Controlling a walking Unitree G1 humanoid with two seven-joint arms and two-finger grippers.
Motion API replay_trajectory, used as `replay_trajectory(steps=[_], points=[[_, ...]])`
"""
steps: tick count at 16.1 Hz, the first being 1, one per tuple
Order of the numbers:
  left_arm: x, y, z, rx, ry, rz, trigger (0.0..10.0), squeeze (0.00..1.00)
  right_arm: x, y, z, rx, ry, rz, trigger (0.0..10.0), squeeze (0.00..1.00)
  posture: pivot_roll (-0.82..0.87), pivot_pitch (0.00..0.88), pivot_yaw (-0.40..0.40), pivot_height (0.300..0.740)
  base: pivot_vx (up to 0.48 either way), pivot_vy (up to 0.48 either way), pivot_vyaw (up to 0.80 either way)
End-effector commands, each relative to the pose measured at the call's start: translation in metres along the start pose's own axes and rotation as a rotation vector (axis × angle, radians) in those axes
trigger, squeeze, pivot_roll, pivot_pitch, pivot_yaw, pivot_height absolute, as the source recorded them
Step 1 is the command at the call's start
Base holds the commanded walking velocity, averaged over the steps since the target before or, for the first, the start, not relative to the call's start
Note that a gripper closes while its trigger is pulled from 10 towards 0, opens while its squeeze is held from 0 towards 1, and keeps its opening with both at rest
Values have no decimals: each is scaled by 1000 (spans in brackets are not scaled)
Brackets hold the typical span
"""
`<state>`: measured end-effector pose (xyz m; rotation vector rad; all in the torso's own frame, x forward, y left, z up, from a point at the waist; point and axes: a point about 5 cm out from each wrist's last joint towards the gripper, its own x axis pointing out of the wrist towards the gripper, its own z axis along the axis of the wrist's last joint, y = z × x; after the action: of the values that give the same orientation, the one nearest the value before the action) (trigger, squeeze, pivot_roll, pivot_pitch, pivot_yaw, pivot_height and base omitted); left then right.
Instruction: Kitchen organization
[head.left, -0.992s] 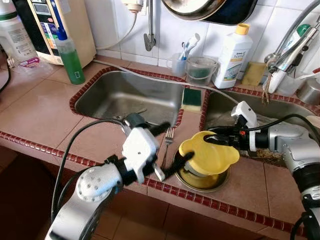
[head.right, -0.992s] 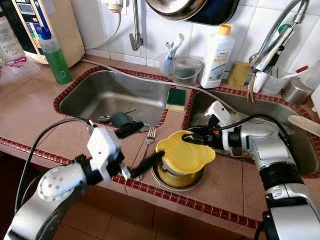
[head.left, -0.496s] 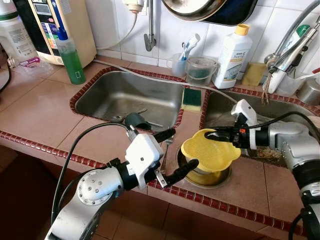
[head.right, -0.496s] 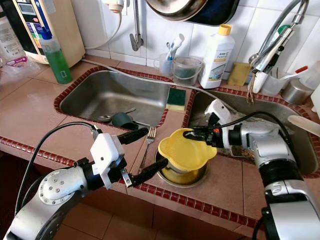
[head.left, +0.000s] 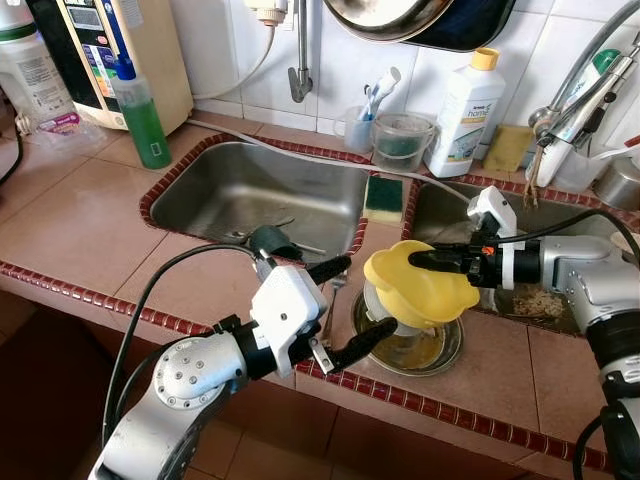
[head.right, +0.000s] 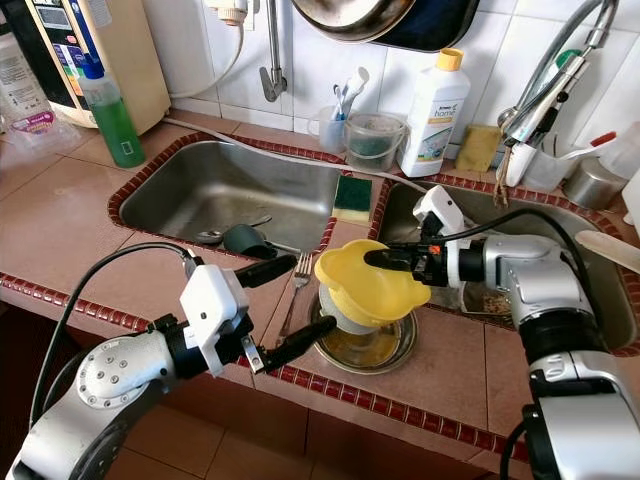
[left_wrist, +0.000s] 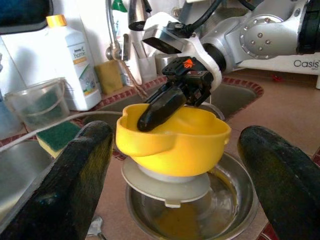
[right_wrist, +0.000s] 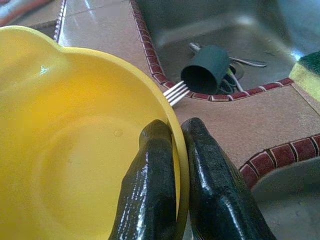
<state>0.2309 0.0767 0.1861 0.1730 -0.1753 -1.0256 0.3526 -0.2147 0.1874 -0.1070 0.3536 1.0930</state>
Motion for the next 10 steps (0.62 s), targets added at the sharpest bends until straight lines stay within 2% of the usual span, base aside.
replay_trajectory(steps=[1, 6, 7, 8, 9, 10], points=[[-1, 5, 3, 5, -4, 2, 10000, 0, -7, -2, 19, -31, -55, 7, 0, 0, -185, 42, -32, 740, 0, 0, 0], [-7, 38, 10, -21, -52, 143, 10000, 0, -20, -9, 56, -35, -264, -71, 0, 0, -182, 17, -29, 740, 0, 0, 0], [-8, 46, 10, 6, -47, 177, 10000, 0, -20, -9, 61, -49, -308, -99, 0, 0, -180, 13, -28, 740, 0, 0, 0], [-9, 61, 8, 62, -18, 258, 10000, 0, -17, -8, 66, -90, -355, -142, 0, 0, -179, 5, -22, 740, 0, 0, 0], [-9, 68, 7, 70, -4, 300, 10000, 0, -16, -7, 67, -113, -378, -165, 1569, 0, -179, 2, -20, 740, 0, 0, 0], [-8, 77, 7, 63, -5, 345, 10000, 0, -12, -6, 71, -118, -438, -204, 10000, 0, -178, 0, -16, 740, 0, 0, 0]])
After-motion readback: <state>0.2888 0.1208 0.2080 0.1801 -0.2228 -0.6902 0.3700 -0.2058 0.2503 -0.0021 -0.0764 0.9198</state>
